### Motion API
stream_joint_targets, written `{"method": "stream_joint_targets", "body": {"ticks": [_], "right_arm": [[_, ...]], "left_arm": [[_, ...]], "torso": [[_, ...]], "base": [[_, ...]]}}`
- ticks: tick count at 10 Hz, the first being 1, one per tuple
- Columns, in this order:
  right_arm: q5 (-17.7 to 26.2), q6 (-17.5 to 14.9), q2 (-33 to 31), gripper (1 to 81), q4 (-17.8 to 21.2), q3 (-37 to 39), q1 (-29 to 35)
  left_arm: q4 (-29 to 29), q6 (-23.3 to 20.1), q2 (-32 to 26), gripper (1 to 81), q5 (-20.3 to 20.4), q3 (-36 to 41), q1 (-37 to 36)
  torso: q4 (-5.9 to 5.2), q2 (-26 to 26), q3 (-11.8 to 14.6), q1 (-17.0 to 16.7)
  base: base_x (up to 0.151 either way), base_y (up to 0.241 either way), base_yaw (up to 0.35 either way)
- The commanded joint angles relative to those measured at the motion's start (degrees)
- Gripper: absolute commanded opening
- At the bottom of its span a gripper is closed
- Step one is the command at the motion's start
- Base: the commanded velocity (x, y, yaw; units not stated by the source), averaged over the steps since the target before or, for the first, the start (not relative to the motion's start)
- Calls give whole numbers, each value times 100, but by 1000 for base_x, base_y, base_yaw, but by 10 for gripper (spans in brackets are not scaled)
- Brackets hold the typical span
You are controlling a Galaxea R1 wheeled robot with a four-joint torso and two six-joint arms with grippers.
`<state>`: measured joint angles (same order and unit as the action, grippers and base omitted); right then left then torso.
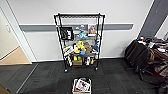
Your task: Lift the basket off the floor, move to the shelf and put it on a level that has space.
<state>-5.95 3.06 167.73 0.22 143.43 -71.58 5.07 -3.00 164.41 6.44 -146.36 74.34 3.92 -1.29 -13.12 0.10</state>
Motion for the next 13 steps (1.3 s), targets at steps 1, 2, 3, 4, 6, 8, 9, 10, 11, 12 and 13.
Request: {"method": "stream_joint_targets", "body": {"ticks": [1, 2, 3, 4, 6, 8, 9, 10, 11, 12, 13], "right_arm": [[498, -7, -62, 811, -48, -27, 508], [498, -7, -62, 811, -40, -18, 508], [489, -7, -79, 811, -22, 8, 500], [489, 2, -88, 811, -4, 17, 482], [489, 2, -123, 811, 40, 34, 447], [472, 46, -185, 811, 57, 26, 412], [428, 63, -194, 811, 57, 17, 403], [419, 72, -202, 811, 66, -1, 429], [419, 72, -203, 811, 66, -18, 439], [410, 81, -211, 811, 66, -27, 456], [410, 81, -211, 811, 66, -27, 447]], "left_arm": [[82, -17, -93, 811, -275, 11, -292], [73, 1, -93, 811, -275, 2, -292], [82, 1, -93, 811, -275, 2, -284], [82, 1, -84, 811, -275, 2, -292], [82, 1, -84, 811, -266, 2, -301], [82, 98, -110, 811, -266, -77, -319], [81, 124, -118, 811, -257, -112, -336], [73, 124, -119, 811, -257, -112, -354], [73, 124, -110, 811, -257, -112, -362], [73, 124, -110, 811, -257, -112, -362], [73, 124, -111, 811, -257, -112, -354]], "torso": [[0, 0, 0, 0], [0, 0, 0, 0], [0, 0, 0, 0], [0, 0, 0, 0], [0, 0, 0, 2], [0, 0, 0, 2], [0, 0, 0, 2], [0, 0, 0, 2], [0, 0, 0, 0], [0, 0, 0, -2], [0, 0, 0, 0]], "base": [[98, 0, 0], [98, 0, 0], [98, 0, 0], [98, 0, 0], [100, 0, 0], [102, 0, 0], [102, 0, 0], [109, 0, 0], [111, 0, 0], [111, 0, 0], [111, 0, 0]]}}
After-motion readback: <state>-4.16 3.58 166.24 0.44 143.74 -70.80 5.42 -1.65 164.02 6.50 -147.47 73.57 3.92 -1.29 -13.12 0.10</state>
